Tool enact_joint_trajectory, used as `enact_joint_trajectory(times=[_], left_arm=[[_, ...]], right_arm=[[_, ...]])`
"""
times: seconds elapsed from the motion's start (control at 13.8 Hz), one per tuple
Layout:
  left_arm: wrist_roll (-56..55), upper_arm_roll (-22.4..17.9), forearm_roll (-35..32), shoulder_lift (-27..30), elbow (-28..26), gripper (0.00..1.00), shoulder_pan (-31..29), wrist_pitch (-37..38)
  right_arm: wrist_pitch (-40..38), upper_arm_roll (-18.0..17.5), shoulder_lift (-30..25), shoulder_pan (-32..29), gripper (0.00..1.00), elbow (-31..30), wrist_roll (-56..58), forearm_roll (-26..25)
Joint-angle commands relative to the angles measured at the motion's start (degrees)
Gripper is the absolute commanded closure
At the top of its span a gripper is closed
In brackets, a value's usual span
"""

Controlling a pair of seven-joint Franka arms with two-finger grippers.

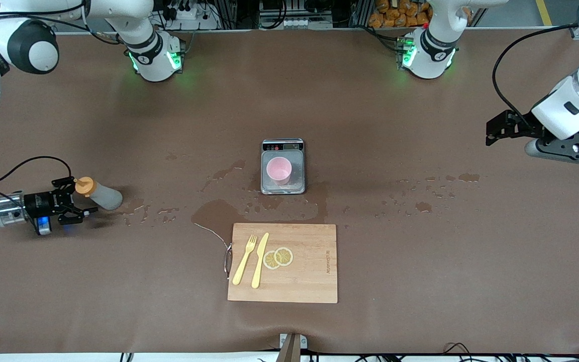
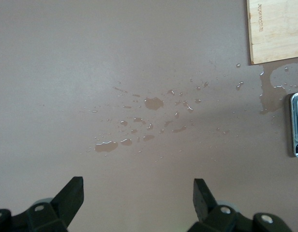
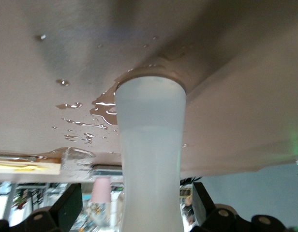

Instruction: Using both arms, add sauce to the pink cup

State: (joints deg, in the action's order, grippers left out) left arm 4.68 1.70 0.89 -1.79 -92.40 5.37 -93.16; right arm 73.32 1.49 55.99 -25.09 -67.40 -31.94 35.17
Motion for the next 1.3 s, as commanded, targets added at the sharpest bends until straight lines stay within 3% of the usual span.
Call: enact_joint_trajectory(times=[0.0, 0.29, 0.65, 0.94, 1.23], left_arm=[[-0.11, 0.41, -1.86, 0.21, 0.47, 0.0, -0.36, -0.35], [-0.11, 0.41, -3.35, 0.04, 1.17, 0.0, -0.36, -1.14], [0.06, -0.11, -3.0, -1.11, 1.26, 0.0, -0.71, -2.38], [0.06, -0.03, -3.0, -1.2, 1.26, 0.0, -0.89, -2.38], [-0.02, 0.15, -3.18, -1.2, 1.26, 0.0, -0.71, -2.38]], right_arm=[[-0.55, -0.08, -4.99, 2.32, 0.0, 0.68, -0.32, -5.88], [-1.95, -0.26, -6.67, 6.62, 0.0, 7.71, -0.05, -12.74], [-3.88, -0.26, -12.91, 12.34, 0.0, 7.9, 0.12, -19.68], [-5.29, -0.61, -21.78, 13.83, 0.0, 7.28, 4.86, -21.53], [-7.49, -1.49, -26.01, 14.1, 0.0, 5.97, 5.84, -23.12]])
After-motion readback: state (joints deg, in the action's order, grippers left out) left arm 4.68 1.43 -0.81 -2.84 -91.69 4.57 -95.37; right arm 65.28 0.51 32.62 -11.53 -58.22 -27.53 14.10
